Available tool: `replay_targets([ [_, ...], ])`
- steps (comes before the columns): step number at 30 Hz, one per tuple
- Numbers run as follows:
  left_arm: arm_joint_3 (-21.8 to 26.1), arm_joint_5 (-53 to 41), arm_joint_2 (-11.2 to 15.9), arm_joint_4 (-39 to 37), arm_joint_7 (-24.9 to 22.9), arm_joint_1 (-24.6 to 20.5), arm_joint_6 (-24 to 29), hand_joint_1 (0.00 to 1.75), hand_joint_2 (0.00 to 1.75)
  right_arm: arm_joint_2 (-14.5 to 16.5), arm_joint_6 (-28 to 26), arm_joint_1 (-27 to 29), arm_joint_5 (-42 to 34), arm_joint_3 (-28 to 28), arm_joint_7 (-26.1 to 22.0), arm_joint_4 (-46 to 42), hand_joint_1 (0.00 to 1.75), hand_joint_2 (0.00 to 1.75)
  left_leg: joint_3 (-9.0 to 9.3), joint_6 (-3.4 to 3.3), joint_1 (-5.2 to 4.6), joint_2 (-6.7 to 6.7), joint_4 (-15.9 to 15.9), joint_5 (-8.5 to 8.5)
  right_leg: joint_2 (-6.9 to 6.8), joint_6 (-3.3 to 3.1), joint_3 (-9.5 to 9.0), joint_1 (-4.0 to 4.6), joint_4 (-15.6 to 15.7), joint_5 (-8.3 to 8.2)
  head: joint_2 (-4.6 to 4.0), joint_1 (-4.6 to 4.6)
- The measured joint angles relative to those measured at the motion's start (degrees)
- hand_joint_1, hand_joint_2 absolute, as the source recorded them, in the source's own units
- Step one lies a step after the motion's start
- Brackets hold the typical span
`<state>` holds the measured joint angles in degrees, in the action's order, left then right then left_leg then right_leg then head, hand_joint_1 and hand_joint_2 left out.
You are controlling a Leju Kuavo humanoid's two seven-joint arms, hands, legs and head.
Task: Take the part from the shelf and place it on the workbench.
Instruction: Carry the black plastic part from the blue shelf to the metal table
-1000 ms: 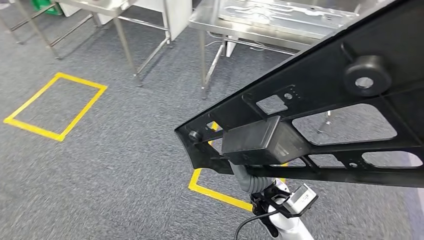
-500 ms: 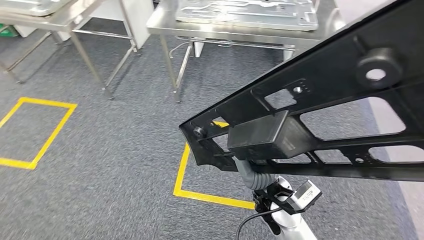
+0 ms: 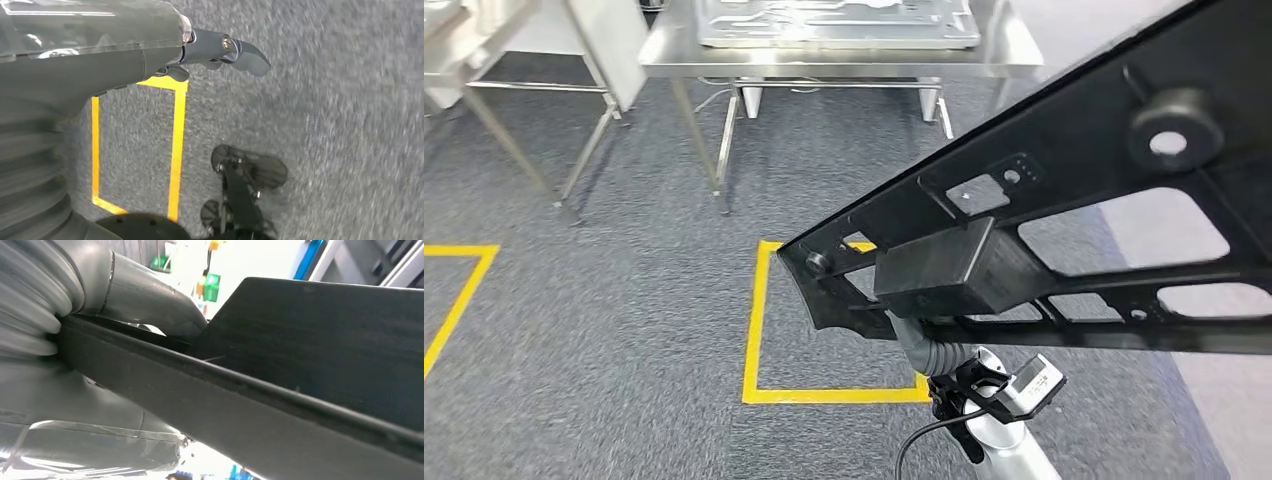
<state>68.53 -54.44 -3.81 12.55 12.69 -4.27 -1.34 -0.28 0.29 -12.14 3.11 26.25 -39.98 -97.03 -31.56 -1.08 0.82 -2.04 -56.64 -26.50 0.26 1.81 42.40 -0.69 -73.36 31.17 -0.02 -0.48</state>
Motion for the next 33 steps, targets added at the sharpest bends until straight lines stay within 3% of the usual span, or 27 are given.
replay_targets([
  [3, -0.04, -0.37, -0.02, 0.00, 0.13, -0.14, -0.63, 0.00, 1.75, 0.00, 0.01, 0.09, -0.30, -0.02, 0.01, 0.07, 1.75, 1.75, 0.55, 0.67, -0.10, -1.41, -0.07, -0.55, -1.41, -0.32, -6.14, 0.05, 11.65, -5.17, 0.00, -0.01],
  [5, -0.05, -0.37, 0.02, 0.00, 0.22, -0.36, -1.04, 0.00, 1.75, -0.02, 0.61, 0.17, -1.32, -0.14, 0.02, 0.23, 1.75, 1.75, 0.84, 1.32, -0.26, -1.82, -0.07, -0.84, -1.72, -0.97, -8.20, 0.36, 15.52, -5.97, 0.00, -0.01],
  [7, -0.05, -0.27, 0.06, 0.00, 0.32, -0.61, -1.25, 0.00, 1.75, -0.05, 1.51, 0.22, -2.66, -0.39, 0.02, 0.55, 1.75, 1.75, 1.08, 2.00, -0.26, -2.04, 0.05, -0.95, -1.29, -1.75, -8.30, 0.53, 15.67, -5.88, 0.00, -0.01],
  [9, -0.04, -0.21, 0.10, 0.00, 0.40, -0.72, -1.39, 0.00, 1.75, -0.05, 1.88, 0.14, -3.19, -0.61, 0.02, 0.83, 1.75, 1.75, 0.74, 2.62, -0.06, -1.09, -1.13, -1.78, -1.02, -2.54, -8.60, 0.40, 16.06, -5.82, 0.00, -0.01],
  [11, -0.04, -0.20, 0.13, 0.00, 0.45, -0.56, -1.50, 0.00, 1.75, -0.03, 1.90, -0.03, -3.21, -0.72, 0.01, 1.08, 1.75, 1.75, -1.97, 2.96, 0.08, 0.54, -6.86, -4.64, -0.80, -3.23, -8.91, 0.33, 16.32, -5.64, 0.00, -0.01],
  [13, -0.04, -0.19, 0.13, 0.00, 0.47, -0.19, -1.59, 0.00, 1.75, -0.02, 1.79, -0.06, -2.99, -0.74, 0.02, 1.47, 1.75, 1.75, -6.36, 3.05, 0.09, 1.27, -15.06, -7.58, -0.41, -3.71, -9.20, 0.63, 16.30, -5.29, 0.00, -0.01],
  [14, -0.03, -0.19, 0.13, 0.00, 0.48, -0.04, -1.62, 0.00, 1.75, -0.02, 1.68, -0.01, -2.79, -0.74, 0.02, 1.66, 1.75, 1.75, -7.84, 2.99, 0.07, 1.37, -17.32, -7.74, -0.14, -3.85, -9.44, 0.82, 16.29, -5.08, 0.00, -0.01],
  [15, -0.03, -0.19, 0.14, 0.00, 0.50, 0.07, -1.63, 0.00, 1.75, -0.02, 1.52, 0.03, -2.55, -0.74, 0.03, 1.82, 1.75, 1.75, -8.23, 2.80, 0.02, 1.41, -17.28, -6.69, 0.14, -3.89, -9.79, 0.99, 16.28, -4.87, 0.00, -0.01],
  [16, -0.02, -0.19, 0.14, 0.00, 0.53, 0.12, -1.64, 0.00, 1.75, -0.02, 1.33, 0.05, -2.34, -0.74, 0.03, 1.92, 1.75, 1.75, -7.42, 2.46, -0.08, 1.44, -14.78, -4.58, 0.39, -3.89, -10.23, 1.13, 16.28, -4.61, 0.00, -0.01],
  [17, -0.02, -0.19, 0.15, 0.00, 0.57, 0.13, -1.66, 0.00, 1.75, -0.01, 1.15, 0.05, -2.19, -0.74, 0.02, 1.97, 1.75, 1.75, -5.76, 1.99, -0.27, 1.54, -10.63, -1.97, 0.58, -3.86, -10.72, 1.23, 16.28, -4.31, 0.00, -0.01],
  [19, -0.02, -0.20, 0.23, 0.00, 0.65, 0.06, -1.67, 0.00, 1.75, 0.02, 0.85, 0.03, -2.03, -0.74, 0.01, 1.99, 1.75, 1.75, -2.48, 0.95, -0.76, 1.78, -3.29, 0.85, 0.84, -3.54, -11.42, 1.41, 16.29, -3.74, 0.00, -0.01],
  [20, -0.02, -0.21, 0.26, 0.00, 0.69, 0.01, -1.68, 0.00, 1.75, 0.03, 0.77, 0.03, -1.97, -0.74, 0.01, 1.99, 1.75, 1.75, -1.59, 0.55, -1.00, 1.86, -1.31, 1.04, 0.92, -3.27, -11.59, 1.37, 16.41, -3.57, 0.00, -0.01],
  [24, -0.01, -0.21, 0.28, 0.00, 0.86, 0.02, -1.68, 0.00, 1.75, 0.03, 0.70, 0.04, -1.89, -0.74, 0.01, 1.92, 1.75, 1.75, 0.26, -0.56, -0.96, 1.82, 1.14, 0.47, 0.82, -1.81, -11.53, 1.20, 14.94, -3.78, 0.01, -0.01],
  [26, -0.01, -0.21, 0.26, 0.00, 0.95, -0.03, -1.68, 0.00, 1.75, 0.03, 0.71, -0.12, -1.88, -0.74, -0.01, 1.88, 1.75, 1.75, 1.50, -0.86, -0.73, 1.81, 1.79, 0.29, 0.57, -1.27, -9.37, 0.99, 10.93, -1.73, 0.01, -0.01],
  [29, -0.01, -0.23, 0.27, 0.00, 0.99, 0.04, -1.68, 0.00, 1.75, 0.01, 0.72, 0.08, -1.86, -0.74, -0.01, 1.92, 1.75, 1.75, 2.68, -0.79, -0.70, 1.79, 1.90, -0.73, 0.43, -0.17, -2.41, 0.27, 0.93, 1.81, 0.00, -0.01],
  [30, 0.00, -0.25, 0.26, 0.00, 0.99, 0.13, -1.68, 0.00, 1.75, 0.01, 0.70, 0.19, -1.87, -0.74, 0.01, 1.93, 1.75, 1.75, 3.24, -0.64, -0.65, 1.79, 1.89, -1.22, 0.38, 0.03, -1.05, 0.02, 0.03, 1.69, 0.00, -0.01],
  [31, 0.01, -0.27, 0.26, 0.00, 0.99, 0.21, -1.68, 0.00, 1.75, 0.00, 0.68, 0.25, -1.87, -0.74, 0.01, 1.93, 1.75, 1.75, 3.91, -0.47, -0.58, 1.80, 1.88, -1.74, 0.29, 0.12, -0.66, -0.22, 1.06, 0.75, 0.00, 0.00],
  [32, 0.01, -0.29, 0.25, 0.00, 0.99, 0.27, -1.68, 0.00, 1.75, 0.00, 0.66, 0.26, -1.88, -0.74, 0.01, 1.93, 1.75, 1.75, 4.78, -0.25, -0.49, 1.80, 1.86, -2.37, 0.11, 0.13, -1.32, -0.45, 4.22, -1.15, 0.00, 0.00],
  [33, 0.01, -0.31, 0.25, 0.00, 0.99, 0.32, -1.68, 0.00, 1.75, 0.00, 0.64, 0.28, -1.89, -0.74, 0.01, 1.94, 1.75, 1.75, 5.57, 0.01, -0.42, 1.80, 1.83, -3.06, -0.20, 0.16, -2.44, -0.63, 8.40, -4.09, 0.00, 0.00],
])
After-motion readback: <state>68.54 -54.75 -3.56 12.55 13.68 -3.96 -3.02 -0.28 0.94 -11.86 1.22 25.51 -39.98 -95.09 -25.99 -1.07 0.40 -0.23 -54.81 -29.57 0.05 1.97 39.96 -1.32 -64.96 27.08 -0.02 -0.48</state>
